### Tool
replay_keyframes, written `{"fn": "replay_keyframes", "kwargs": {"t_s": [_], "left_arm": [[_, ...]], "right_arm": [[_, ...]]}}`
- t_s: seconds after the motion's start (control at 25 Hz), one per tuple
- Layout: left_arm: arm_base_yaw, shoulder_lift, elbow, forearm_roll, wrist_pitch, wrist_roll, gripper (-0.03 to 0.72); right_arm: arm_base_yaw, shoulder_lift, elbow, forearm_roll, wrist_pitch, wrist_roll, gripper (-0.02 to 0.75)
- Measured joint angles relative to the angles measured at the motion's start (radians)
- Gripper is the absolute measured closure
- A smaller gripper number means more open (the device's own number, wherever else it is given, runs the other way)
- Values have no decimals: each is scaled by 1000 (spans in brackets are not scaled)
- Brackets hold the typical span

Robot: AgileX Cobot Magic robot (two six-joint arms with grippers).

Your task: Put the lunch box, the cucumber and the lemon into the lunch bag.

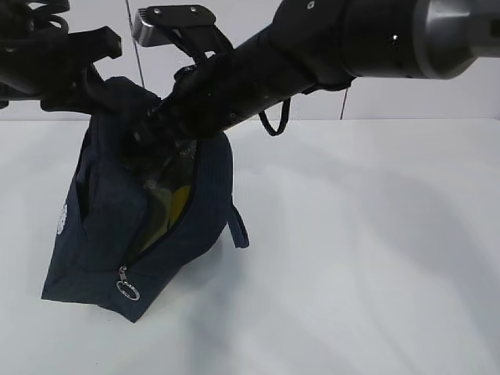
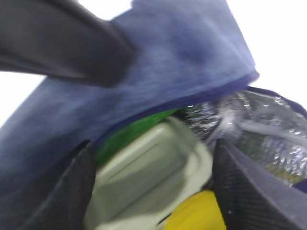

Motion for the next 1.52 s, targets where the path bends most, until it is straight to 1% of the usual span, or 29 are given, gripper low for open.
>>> {"fn": "replay_keyframes", "kwargs": {"t_s": [0.12,0.24,0.32,0.44,0.52,0.64,0.8,0.92,1.08,1.16,1.36,1.52], "left_arm": [[0,0,0,4,0,0,692],[0,0,0,6,0,0,692],[0,0,0,6,-1,0,692],[0,0,0,6,-1,0,692],[0,0,0,6,-1,2,692],[0,0,0,6,-1,4,692],[0,0,0,6,-1,6,692],[0,0,0,6,-1,6,692],[0,0,0,6,-1,10,692],[0,0,0,6,-1,12,692],[0,0,0,6,-1,15,692],[0,0,0,6,-1,19,692]], "right_arm": [[-12,-28,-1,-69,58,97,186],[-39,-42,-1,-147,118,233,248],[-72,-47,-1,-166,159,301,275],[-132,-49,-1,-168,233,376,289],[-172,-50,-1,-144,269,394,292],[-220,-50,-1,-103,284,404,295],[-250,-50,-1,-55,293,405,296],[-258,-37,-2,-16,297,400,307],[-260,3,-2,58,297,352,367],[-260,22,-2,92,297,336,383],[-260,79,-2,131,299,317,391],[-260,108,-2,204,303,277,405]]}}
